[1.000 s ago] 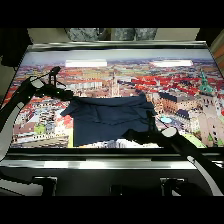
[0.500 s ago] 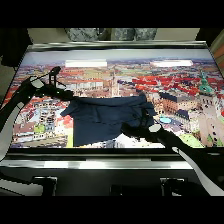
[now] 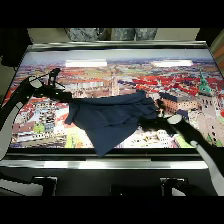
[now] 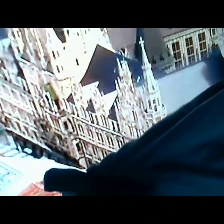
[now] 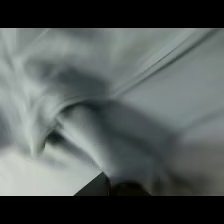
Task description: Fold the shirts.
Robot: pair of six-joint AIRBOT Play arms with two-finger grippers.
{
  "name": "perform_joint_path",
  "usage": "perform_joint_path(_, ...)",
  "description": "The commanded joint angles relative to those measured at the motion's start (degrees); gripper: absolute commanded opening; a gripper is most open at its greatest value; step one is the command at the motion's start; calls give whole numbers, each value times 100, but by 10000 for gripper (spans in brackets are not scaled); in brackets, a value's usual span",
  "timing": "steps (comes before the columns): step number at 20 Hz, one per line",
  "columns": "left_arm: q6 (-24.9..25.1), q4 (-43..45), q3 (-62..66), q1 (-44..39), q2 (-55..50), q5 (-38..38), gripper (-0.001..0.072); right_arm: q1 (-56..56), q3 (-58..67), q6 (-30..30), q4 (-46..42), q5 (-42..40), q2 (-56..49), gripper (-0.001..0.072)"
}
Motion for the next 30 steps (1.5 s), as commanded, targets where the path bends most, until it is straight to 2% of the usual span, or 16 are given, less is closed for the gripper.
perform_joint_path(1,11,-92,-13,-63,-2,-608,35,-1729,778,-728,-1241,732,90,45)
perform_joint_path(3,11,-129,-13,-269,-4,-874,35,-2116,1309,-1073,-1235,579,-247,45)
perform_joint_path(8,-2,-129,-13,-623,-31,-876,35,-1843,1871,-1453,-1027,1110,-1008,49)
perform_joint_path(9,-13,-133,-13,-627,-33,-876,36,-1845,1878,-1547,-1029,1233,-979,133)
perform_joint_path(11,-13,-131,-11,-621,-33,-879,35,-1952,2015,-1873,-1040,1797,-807,695)
perform_joint_path(15,-11,-129,-11,-621,-33,-879,36,-2000,2175,-1961,-1200,3875,-153,692)
perform_joint_path(16,-11,-129,-11,-623,-33,-879,35,-1864,1971,-1930,-1340,4218,37,692)
perform_joint_path(17,-11,-129,-11,-621,-33,-879,36,-1663,1613,-1788,-1517,4207,229,692)
perform_joint_path(19,-7,-129,-11,-621,-33,-876,36,-1097,560,-1368,-1410,3571,435,691)
perform_joint_path(22,-7,-129,-11,-621,-31,-881,35,24,-706,-1270,42,1932,284,696)
perform_joint_path(27,-7,-129,-11,-616,-22,-881,36,1108,-835,-1086,1139,643,-238,694)
perform_joint_path(29,-7,-129,-7,-616,-20,-881,36,1198,-826,-953,1394,334,-321,654)
perform_joint_path(30,-7,-129,-7,-616,-20,-881,36,1198,-826,-951,1523,221,-321,568)
